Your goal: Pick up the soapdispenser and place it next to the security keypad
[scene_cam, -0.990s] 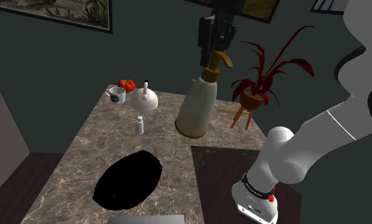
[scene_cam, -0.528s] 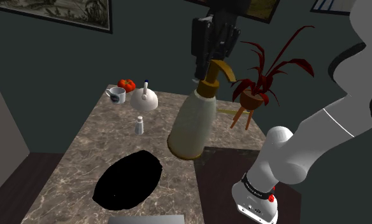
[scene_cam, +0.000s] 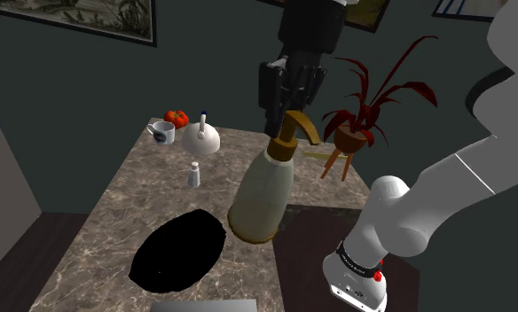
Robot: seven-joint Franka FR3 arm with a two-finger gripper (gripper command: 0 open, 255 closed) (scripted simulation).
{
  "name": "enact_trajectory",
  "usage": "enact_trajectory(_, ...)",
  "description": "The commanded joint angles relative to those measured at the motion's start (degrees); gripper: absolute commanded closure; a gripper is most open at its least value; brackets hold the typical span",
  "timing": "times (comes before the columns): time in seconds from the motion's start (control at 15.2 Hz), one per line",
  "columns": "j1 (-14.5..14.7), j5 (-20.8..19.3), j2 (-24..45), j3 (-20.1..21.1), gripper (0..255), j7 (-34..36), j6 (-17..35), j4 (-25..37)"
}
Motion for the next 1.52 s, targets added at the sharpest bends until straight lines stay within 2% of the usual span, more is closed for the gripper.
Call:
enact_trajectory(0.0,0.1,0.2,-0.9,0.0,255,-0.3,1.5,-2.3)
enact_trajectory(1.45,1.3,2.4,-6.9,0.9,255,-2.8,17.7,-24.5)
